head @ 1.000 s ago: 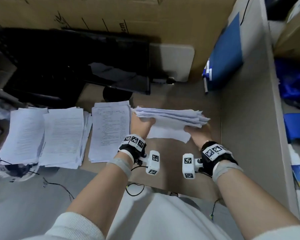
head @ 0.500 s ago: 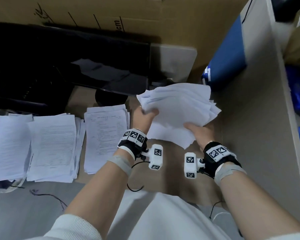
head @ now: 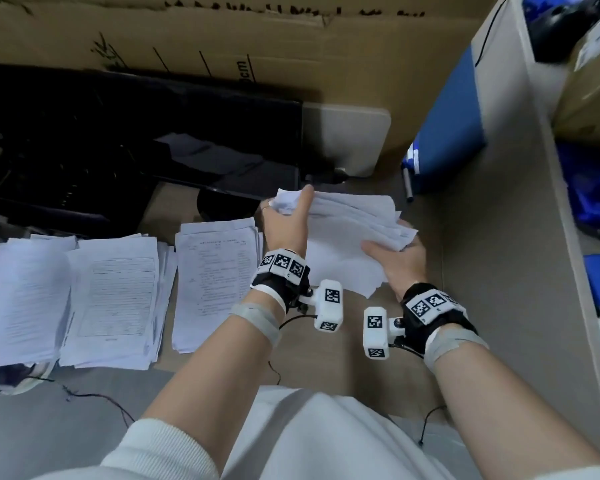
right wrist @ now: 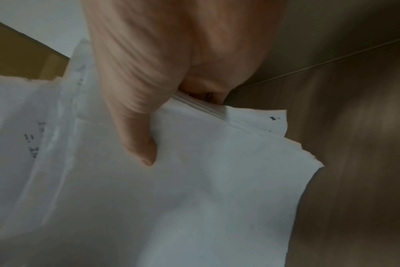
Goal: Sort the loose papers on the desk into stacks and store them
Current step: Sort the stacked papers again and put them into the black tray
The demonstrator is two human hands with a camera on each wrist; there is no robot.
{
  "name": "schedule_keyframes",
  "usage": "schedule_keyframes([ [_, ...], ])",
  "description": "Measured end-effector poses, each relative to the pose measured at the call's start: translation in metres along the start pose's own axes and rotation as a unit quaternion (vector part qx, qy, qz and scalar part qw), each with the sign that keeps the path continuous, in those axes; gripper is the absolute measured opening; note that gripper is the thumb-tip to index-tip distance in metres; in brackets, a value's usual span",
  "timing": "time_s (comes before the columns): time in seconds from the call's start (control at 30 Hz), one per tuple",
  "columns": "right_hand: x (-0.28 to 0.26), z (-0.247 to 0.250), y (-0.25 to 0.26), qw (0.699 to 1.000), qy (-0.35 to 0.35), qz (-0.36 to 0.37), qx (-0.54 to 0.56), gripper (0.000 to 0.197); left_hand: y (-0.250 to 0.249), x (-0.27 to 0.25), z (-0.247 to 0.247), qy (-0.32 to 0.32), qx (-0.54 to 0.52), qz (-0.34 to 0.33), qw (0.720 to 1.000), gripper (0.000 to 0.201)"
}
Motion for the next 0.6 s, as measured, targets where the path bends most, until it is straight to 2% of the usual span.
schedule_keyframes([
  [0.13,-0.011,0.005,-0.017,0.998,0.038,-0.041,-0.011,0.041,0.010,-0.005,0.007,-0.006,-0.015,-0.039,0.999,0.050],
  [0.27,-0.017,0.006,-0.019,0.998,0.043,-0.043,-0.010,0.041,0.004,-0.012,0.013,-0.008,-0.008,-0.066,0.998,0.040],
  [0.37,-0.025,0.003,-0.004,0.999,0.033,-0.010,0.010,0.043,0.001,-0.014,0.014,0.045,-0.008,-0.080,0.996,0.065],
  [0.47,-0.029,0.002,0.018,0.999,0.001,0.034,0.006,0.043,0.013,-0.016,0.018,0.078,0.058,-0.109,0.989,0.091],
  [0.53,-0.032,0.001,0.031,0.998,-0.009,0.059,-0.002,0.038,0.023,-0.016,0.024,0.084,0.081,-0.110,0.987,0.097],
  [0.6,-0.032,-0.002,0.044,0.996,-0.010,0.088,-0.003,0.023,0.031,-0.014,0.027,0.090,0.088,-0.109,0.986,0.095],
])
Point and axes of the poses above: each hand's wrist, its own x-axis towards the middle knuckle, its own z-axis out of the back of the hand, y = z × x, the point moved 4 cm from there along x, towards the middle knuckle, and after that the axes turned 5 degrees about -z, right-handed, at the moved point
